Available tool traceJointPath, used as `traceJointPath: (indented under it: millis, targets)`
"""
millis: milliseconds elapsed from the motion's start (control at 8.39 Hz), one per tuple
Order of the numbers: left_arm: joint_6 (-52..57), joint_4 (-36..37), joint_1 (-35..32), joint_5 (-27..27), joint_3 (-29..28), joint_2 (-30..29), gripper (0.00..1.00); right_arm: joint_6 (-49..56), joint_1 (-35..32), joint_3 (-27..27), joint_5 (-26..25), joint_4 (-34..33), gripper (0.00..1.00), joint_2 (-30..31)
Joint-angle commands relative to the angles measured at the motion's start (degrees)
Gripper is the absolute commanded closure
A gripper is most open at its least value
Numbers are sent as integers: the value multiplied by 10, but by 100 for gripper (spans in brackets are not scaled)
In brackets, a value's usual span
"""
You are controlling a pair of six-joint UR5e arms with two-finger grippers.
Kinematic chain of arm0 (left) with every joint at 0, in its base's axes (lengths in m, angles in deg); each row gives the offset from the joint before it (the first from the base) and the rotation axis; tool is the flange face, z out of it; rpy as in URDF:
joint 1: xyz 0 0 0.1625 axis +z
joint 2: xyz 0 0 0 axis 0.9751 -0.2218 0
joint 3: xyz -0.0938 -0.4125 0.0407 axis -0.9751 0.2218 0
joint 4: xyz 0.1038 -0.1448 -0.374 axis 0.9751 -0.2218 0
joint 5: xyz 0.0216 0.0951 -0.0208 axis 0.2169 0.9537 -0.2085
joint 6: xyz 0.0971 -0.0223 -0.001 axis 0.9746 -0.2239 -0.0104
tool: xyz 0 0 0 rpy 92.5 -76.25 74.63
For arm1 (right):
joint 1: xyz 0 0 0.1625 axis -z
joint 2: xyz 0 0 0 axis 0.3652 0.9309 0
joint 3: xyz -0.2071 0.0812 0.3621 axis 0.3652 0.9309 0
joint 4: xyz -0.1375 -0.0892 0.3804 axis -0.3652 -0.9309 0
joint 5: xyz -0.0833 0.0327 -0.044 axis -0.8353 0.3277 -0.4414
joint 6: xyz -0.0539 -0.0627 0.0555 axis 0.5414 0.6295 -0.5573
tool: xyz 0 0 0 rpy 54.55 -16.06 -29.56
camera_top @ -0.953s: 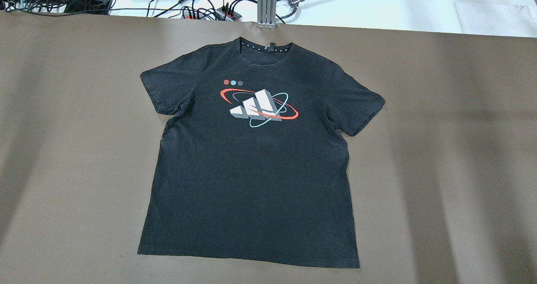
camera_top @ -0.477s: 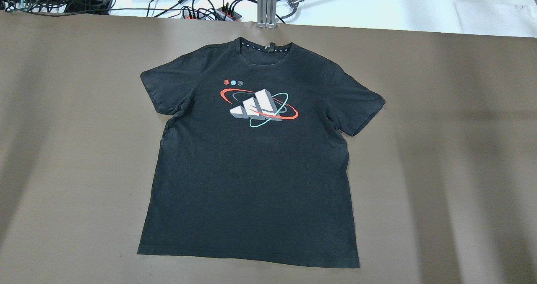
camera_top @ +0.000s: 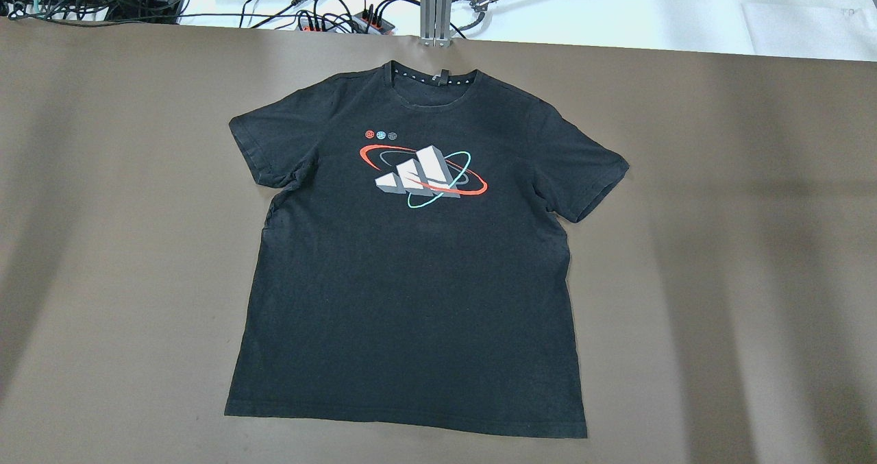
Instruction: Fold clothes
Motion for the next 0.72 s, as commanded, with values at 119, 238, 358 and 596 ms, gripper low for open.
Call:
traceJointPath:
  millis: [119,238,358,596]
  targets:
    - [0,-18,0,-1,-2,1,5,1,1,15,1,47,6,14]
    - [-1,-18,2,-7,-1,-1,5,3,2,19,-1,70,6,14]
    - [-1,-18,3,-14,-1,-6,5,-3,5,30,0,71,6,11]
    - [-21,-12,21,-59,-2,-30,5,-6,18,32,1,103,6,8]
